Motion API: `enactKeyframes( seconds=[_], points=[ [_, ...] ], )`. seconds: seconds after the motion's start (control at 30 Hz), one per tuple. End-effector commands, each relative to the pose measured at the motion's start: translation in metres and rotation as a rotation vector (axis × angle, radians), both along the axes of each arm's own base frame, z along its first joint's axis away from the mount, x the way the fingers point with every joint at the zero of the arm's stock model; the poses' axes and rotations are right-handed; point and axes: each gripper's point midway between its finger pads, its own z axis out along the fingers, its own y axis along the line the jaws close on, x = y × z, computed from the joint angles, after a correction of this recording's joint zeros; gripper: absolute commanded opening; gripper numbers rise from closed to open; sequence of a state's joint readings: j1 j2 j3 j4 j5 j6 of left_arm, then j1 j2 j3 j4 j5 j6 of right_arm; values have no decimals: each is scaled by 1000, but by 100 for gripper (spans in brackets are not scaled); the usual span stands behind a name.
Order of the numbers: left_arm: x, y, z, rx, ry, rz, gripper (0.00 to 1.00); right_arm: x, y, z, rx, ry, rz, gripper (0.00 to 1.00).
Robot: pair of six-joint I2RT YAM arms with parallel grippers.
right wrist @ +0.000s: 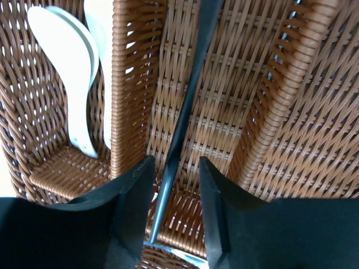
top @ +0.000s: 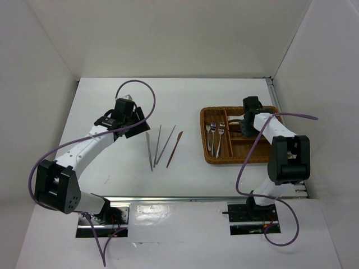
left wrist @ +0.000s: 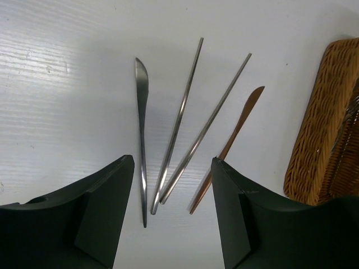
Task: Sort the eating utensils into containers
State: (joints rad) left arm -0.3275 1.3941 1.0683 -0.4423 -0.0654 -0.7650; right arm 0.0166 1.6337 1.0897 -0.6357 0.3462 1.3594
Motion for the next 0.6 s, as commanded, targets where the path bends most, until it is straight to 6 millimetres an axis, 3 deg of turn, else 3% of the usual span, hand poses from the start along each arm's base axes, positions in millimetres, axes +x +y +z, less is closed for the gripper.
enactKeyframes(
  seconds=[0.0,0.37,0.57],
  points=[
    [-2,4,-16,30,14,-21,71,12,-1,22,-13,-66,32,47],
    [-4,9,-57,93,78,-55,70,19,10,81,-62,-231,264,49],
    [-3,9,-62,102,85,-63,70,15,23,63,0,-235,294,50]
  ],
)
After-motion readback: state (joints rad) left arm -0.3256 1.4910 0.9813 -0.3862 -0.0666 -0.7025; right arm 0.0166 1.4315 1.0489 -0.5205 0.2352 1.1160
